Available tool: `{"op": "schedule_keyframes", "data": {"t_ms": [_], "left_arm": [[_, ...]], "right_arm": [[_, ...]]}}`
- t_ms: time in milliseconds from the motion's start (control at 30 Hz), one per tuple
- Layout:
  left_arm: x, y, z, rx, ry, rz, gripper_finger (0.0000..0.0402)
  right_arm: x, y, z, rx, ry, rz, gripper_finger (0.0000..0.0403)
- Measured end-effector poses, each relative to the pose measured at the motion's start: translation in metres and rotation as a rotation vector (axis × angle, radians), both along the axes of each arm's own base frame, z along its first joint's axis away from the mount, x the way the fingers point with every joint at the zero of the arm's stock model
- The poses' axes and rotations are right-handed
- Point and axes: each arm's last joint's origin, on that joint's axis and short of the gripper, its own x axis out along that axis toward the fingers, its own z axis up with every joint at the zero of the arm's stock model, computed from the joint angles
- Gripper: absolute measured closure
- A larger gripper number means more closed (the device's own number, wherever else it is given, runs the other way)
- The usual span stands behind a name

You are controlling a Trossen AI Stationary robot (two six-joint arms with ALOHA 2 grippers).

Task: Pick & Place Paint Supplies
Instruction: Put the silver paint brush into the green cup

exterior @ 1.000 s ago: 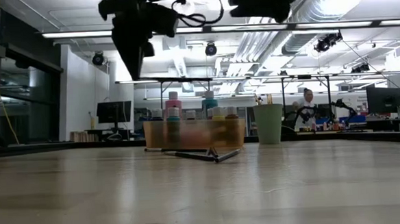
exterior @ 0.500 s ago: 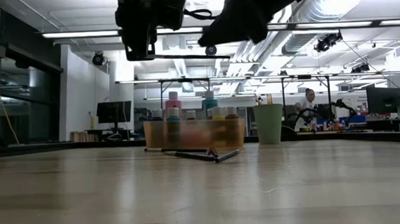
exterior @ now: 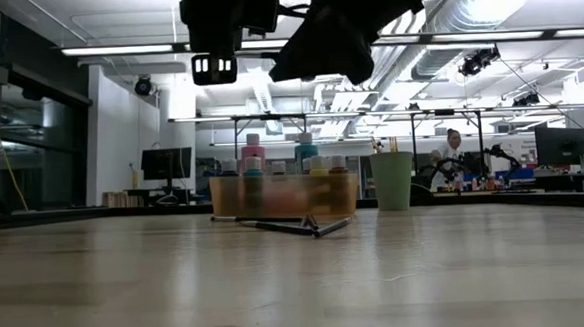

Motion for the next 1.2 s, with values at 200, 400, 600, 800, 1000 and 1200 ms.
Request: {"op": "schedule_keyframes", "data": {"t_ms": [200,400,600,800,1000,1200], "left_arm": [[0.000,0.000,0.000,-0.005,0.002,0.012,0.0401],[0.002,0.000,0.001,-0.009,-0.010,0.021,0.0401],[0.002,0.000,0.001,-0.011,-0.017,0.023,0.0401],[0.004,0.001,0.002,0.020,-0.025,0.044,0.0401],[0.004,0.003,0.001,0.121,-0.051,0.034,0.0382],[0.000,0.008,0.004,0.294,-0.044,0.087,0.0367]], "right_arm": [[0.000,0.000,0.001,0.000,-0.006,0.007,0.0245],[0.001,0.001,0.001,0.015,-0.004,0.033,0.0309],[0.000,0.002,0.000,0.017,0.004,0.045,0.0379],[0.000,0.002,-0.001,0.081,-0.028,0.013,0.0386],[0.000,-0.004,-0.003,0.281,-0.122,-0.093,0.0390],[-0.007,-0.022,0.006,0.437,-0.316,-0.340,0.0390]]}}
